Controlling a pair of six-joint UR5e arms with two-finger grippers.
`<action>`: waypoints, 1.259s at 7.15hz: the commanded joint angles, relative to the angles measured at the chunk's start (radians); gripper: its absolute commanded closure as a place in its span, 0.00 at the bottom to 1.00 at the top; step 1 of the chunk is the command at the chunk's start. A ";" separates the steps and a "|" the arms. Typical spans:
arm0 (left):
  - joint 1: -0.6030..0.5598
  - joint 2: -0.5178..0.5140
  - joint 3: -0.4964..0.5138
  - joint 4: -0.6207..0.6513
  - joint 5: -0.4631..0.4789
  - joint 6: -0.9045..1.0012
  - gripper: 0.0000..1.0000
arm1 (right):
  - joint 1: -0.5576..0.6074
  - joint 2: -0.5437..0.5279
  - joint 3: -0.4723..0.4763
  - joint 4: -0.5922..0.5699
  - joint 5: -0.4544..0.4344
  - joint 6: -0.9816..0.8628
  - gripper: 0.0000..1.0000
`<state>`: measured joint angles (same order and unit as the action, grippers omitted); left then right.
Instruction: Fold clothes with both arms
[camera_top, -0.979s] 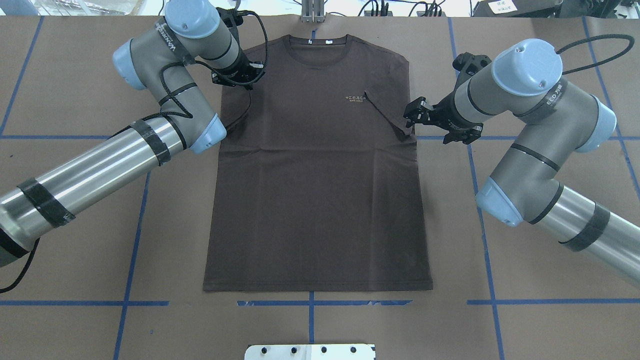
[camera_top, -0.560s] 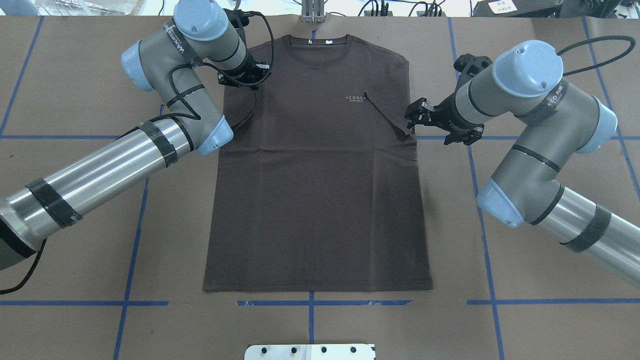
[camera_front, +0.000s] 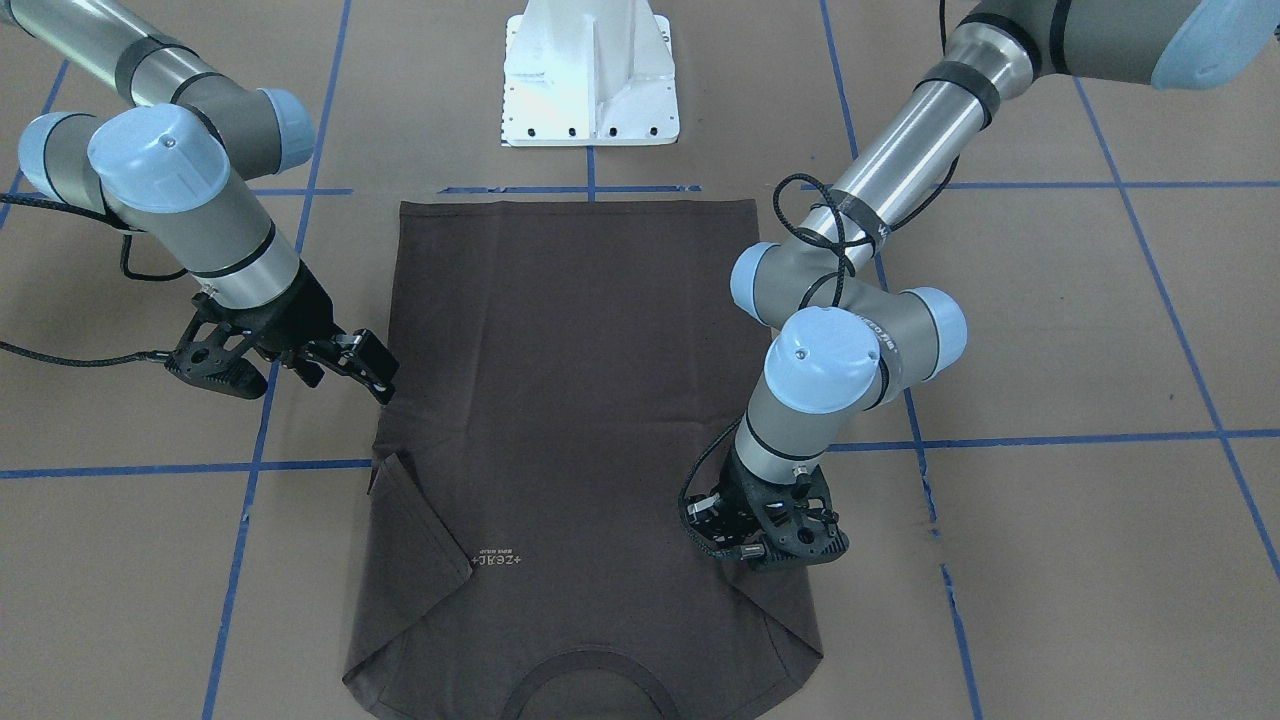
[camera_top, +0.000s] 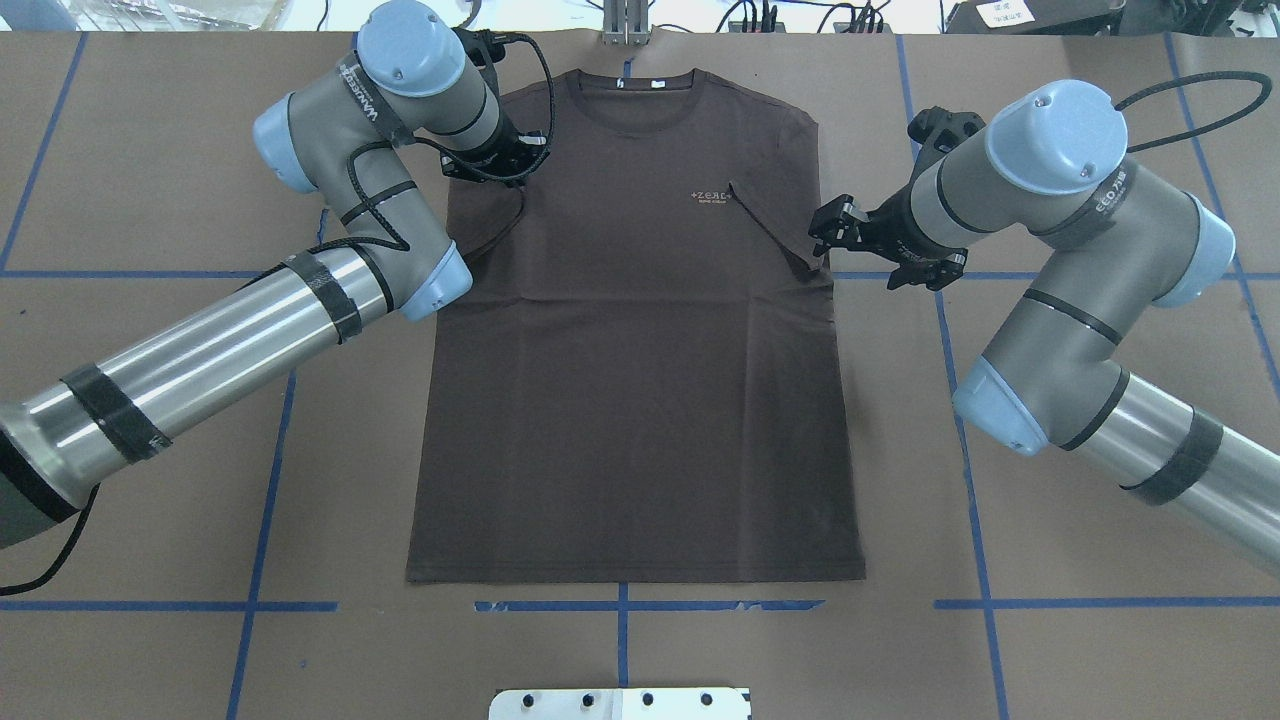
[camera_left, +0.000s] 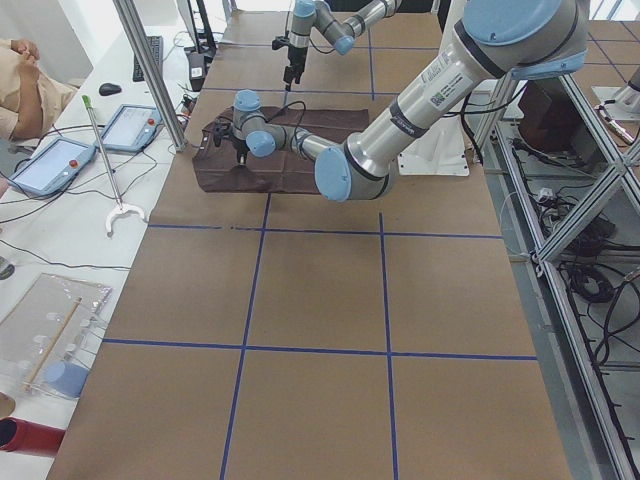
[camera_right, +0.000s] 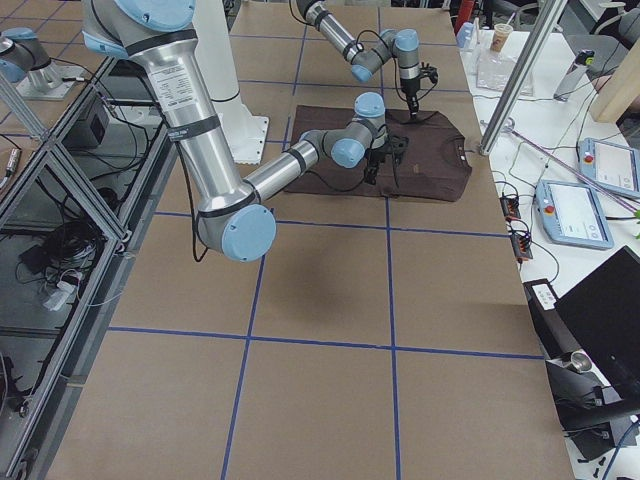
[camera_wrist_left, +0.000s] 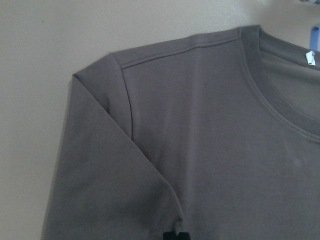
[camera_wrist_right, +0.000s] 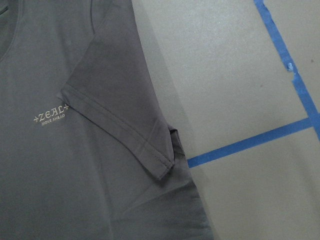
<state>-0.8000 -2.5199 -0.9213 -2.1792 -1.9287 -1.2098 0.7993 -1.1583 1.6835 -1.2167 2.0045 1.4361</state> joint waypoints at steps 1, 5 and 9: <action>0.001 0.031 -0.093 0.018 -0.006 -0.005 0.28 | -0.003 0.000 0.024 0.000 -0.001 0.004 0.00; 0.072 0.394 -0.657 0.033 -0.067 -0.131 0.27 | -0.321 -0.099 0.351 -0.258 -0.223 0.188 0.01; 0.082 0.444 -0.728 0.023 -0.113 -0.207 0.27 | -0.601 -0.251 0.473 -0.277 -0.423 0.565 0.09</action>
<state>-0.7198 -2.0808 -1.6396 -2.1493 -2.0335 -1.3930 0.2605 -1.3632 2.1350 -1.4914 1.6254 1.8717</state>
